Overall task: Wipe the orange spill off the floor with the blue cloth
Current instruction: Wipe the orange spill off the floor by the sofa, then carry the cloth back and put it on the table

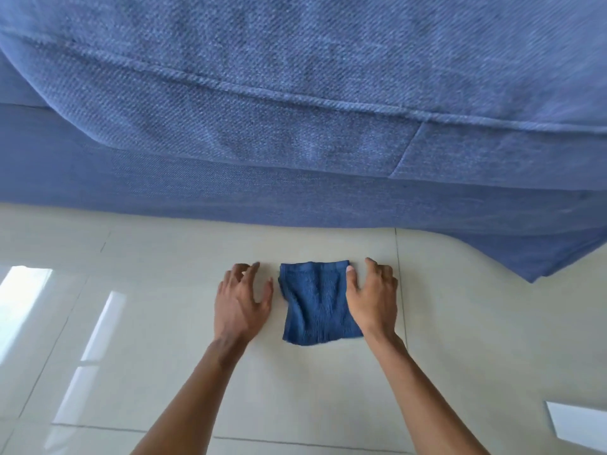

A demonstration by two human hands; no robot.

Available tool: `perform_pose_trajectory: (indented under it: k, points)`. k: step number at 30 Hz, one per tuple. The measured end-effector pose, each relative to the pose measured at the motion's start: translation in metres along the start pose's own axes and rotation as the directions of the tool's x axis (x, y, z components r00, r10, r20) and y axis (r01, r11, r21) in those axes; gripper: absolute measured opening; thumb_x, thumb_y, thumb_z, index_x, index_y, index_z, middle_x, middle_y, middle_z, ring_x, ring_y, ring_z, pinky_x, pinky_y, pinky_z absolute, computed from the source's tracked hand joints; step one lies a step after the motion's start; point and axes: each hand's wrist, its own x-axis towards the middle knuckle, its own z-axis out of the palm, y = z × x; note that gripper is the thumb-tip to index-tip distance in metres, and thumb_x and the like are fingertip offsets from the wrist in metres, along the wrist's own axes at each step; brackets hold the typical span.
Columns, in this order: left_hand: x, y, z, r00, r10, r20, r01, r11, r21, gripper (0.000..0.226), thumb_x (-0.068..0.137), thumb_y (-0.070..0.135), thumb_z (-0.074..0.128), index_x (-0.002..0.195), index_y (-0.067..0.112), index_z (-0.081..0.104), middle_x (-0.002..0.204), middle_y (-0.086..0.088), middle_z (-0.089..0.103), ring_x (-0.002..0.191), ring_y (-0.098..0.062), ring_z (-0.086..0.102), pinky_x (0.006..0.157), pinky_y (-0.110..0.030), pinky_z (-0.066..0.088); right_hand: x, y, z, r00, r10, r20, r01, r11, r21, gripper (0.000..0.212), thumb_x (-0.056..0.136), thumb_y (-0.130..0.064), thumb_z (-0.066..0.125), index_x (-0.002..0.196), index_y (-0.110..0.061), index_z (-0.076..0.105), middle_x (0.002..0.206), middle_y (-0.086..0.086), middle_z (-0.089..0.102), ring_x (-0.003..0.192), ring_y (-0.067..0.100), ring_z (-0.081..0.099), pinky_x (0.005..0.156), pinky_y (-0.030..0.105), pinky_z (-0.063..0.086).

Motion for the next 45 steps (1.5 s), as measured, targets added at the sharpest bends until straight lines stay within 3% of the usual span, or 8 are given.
perform_pose_trajectory:
  k: [3, 8, 14, 20, 24, 30, 39, 45]
  points:
    - [0.008, 0.049, 0.010, 0.979, -0.151, 0.136, 0.168, 0.979, -0.119, 0.041, 0.087, 0.049, 0.060, 0.115, 0.020, 0.064, 0.111, -0.002, 0.059, 0.100, -0.026, 0.065, 0.075, -0.032, 0.051, 0.005, -0.011, 0.009, 0.996, 0.026, 0.090, -0.020, 0.998, -0.068, 0.040, 0.092, -0.042, 0.063, 0.114, -0.009, 0.065, 0.114, 0.012, 0.064, 0.110, 0.035, 0.058, 0.090, 0.044, 0.050]
    - [0.015, 0.072, 0.017, 0.911, -0.342, 0.232, 0.385, 0.906, -0.177, 0.039, 0.086, 0.033, 0.069, 0.118, 0.012, 0.061, 0.122, -0.008, 0.056, 0.116, -0.027, 0.056, 0.087, -0.035, 0.048, 0.010, -0.024, 0.013, 0.982, 0.104, 0.161, -0.111, 0.993, 0.034, 0.026, 0.089, -0.029, 0.070, 0.109, -0.011, 0.066, 0.116, 0.008, 0.067, 0.111, 0.030, 0.060, 0.094, 0.044, 0.051]
    - [0.016, 0.073, -0.004, 0.888, -0.287, 0.360, 0.376, 0.903, -0.208, 0.033, 0.087, 0.018, 0.066, 0.116, 0.006, 0.056, 0.112, -0.013, 0.066, 0.105, -0.034, 0.063, 0.076, -0.032, 0.047, -0.004, -0.021, -0.042, 0.948, -0.071, 0.309, -0.010, 0.967, 0.253, 0.016, 0.086, -0.012, 0.072, 0.086, -0.018, 0.056, 0.078, -0.010, 0.063, 0.070, 0.011, 0.058, 0.054, 0.014, 0.039]
    - [-0.018, 0.102, -0.064, 0.843, 0.010, 0.537, 0.195, 0.926, -0.324, 0.007, 0.085, 0.004, 0.061, 0.085, 0.011, 0.062, 0.081, -0.003, 0.060, 0.076, -0.020, 0.055, 0.063, -0.025, 0.049, -0.034, -0.020, -0.134, 0.915, -0.236, 0.327, 0.140, 0.947, 0.290, 0.029, 0.080, -0.002, 0.073, 0.076, -0.023, 0.053, 0.058, -0.014, 0.060, 0.052, 0.000, 0.049, 0.057, 0.014, 0.041]
    - [-0.048, 0.144, -0.118, 0.825, 0.116, 0.553, 0.106, 0.930, -0.353, 0.014, 0.086, 0.014, 0.068, 0.073, 0.014, 0.062, 0.065, 0.006, 0.054, 0.059, -0.009, 0.047, 0.046, -0.006, 0.036, -0.055, -0.021, -0.218, 0.900, -0.337, 0.277, 0.263, 0.926, 0.272, 0.030, 0.079, -0.001, 0.072, 0.086, -0.029, 0.067, 0.077, -0.008, 0.075, 0.070, 0.008, 0.065, 0.071, 0.027, 0.050]
    - [-0.089, 0.245, -0.211, 0.825, 0.382, 0.417, -0.095, 0.820, -0.564, 0.016, 0.082, 0.023, 0.079, 0.077, 0.012, 0.067, 0.066, 0.009, 0.064, 0.055, 0.002, 0.056, 0.054, -0.007, 0.042, -0.094, -0.011, -0.368, 0.946, -0.315, 0.073, 0.291, 0.928, 0.231, 0.020, 0.081, -0.009, 0.072, 0.091, -0.026, 0.075, 0.087, -0.001, 0.079, 0.088, 0.019, 0.073, 0.086, 0.034, 0.056]
    - [-0.183, 0.439, -0.308, 0.577, 0.777, 0.251, -0.396, 0.535, -0.746, 0.020, 0.082, 0.017, 0.079, 0.093, 0.003, 0.072, 0.088, -0.001, 0.077, 0.077, -0.004, 0.070, 0.071, -0.016, 0.052, -0.208, 0.057, -0.573, 0.939, -0.093, -0.330, 0.200, 0.931, 0.306, 0.012, 0.085, -0.005, 0.071, 0.096, -0.011, 0.073, 0.090, 0.007, 0.077, 0.074, 0.012, 0.061, 0.065, 0.016, 0.046]
    - [-0.268, 0.528, -0.305, 0.357, 0.907, 0.223, -0.533, 0.394, -0.748, 0.032, 0.083, 0.024, 0.079, 0.097, -0.003, 0.070, 0.099, -0.021, 0.074, 0.082, -0.016, 0.067, 0.088, -0.045, 0.056, -0.303, 0.129, -0.644, 0.858, 0.099, -0.505, 0.090, 0.937, 0.338, 0.012, 0.083, -0.015, 0.074, 0.090, -0.024, 0.073, 0.091, -0.004, 0.078, 0.091, 0.019, 0.072, 0.085, 0.050, 0.060]
